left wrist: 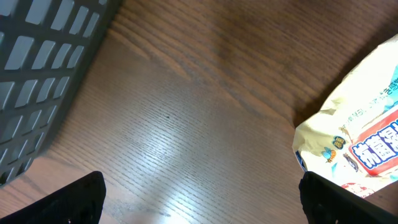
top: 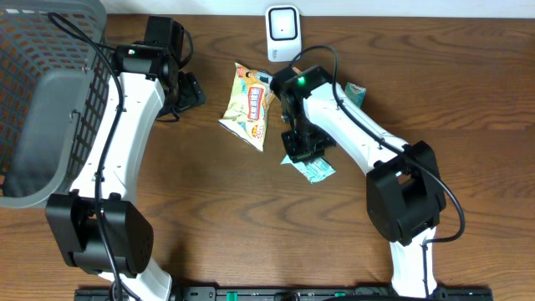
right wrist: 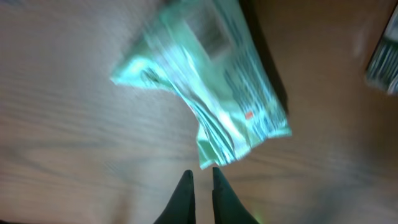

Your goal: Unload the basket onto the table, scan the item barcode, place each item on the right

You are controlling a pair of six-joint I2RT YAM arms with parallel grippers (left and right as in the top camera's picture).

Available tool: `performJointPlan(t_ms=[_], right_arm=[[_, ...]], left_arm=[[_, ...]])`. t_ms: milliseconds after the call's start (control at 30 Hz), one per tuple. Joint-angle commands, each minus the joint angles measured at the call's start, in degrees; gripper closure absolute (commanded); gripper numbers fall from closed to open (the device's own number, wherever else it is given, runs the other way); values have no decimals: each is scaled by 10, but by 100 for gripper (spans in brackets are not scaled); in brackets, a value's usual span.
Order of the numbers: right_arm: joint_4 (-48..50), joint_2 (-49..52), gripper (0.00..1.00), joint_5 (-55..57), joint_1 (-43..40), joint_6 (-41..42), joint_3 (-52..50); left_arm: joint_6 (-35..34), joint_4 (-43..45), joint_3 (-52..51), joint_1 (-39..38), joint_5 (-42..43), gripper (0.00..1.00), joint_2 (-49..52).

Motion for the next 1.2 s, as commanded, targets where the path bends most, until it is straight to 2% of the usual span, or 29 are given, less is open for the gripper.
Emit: performJointPlan(t_ms=[0,167,200,267,300,367,400,500,633,767,833,967,1133,1167], right_arm=[[11,0,95,13,9,-4,-60],[52,0,96,30,9,8,-139],[52,0,99,45,7,16,-143],[40,0,98,113,1,63,-143],[34,0,95,150,-3,85,-141],[35,0,79,225,-26,102,-121],[35,0,78,232,-34,102,-109],[26,0,78,203,-62,102,-52],[-11,0,82,81,-73,72,30],[-42,0,72,-36,-60,6,44],[-57,0,69,-35,-49,5,42],[-66,0,52,-35,-14,1,34],[-46,0,47,-18,31,-15,2],[-35,0,43,-16,38,-14,-9]], left_arm=[[10,-2,2,2,-7,2,-3],[10,-2,2,2,-7,2,-3],[10,-2,2,2,-7,2,-3],[10,-2,2,2,-7,2,-3],[10,-2,2,2,-7,2,-3],[10,-2,2,2,-7,2,-3],[10,-2,2,2,-7,2,-3],[10,-2,2,2,-7,2,-3],[10,-2,2,2,-7,2,-3],[10,-2,2,2,-7,2,-3],[10,-2,2,2,-7,2,-3],[10,-2,2,2,-7,2,-3],[10,-2,2,2,-7,2,-3],[10,-2,2,2,-7,3,-3]])
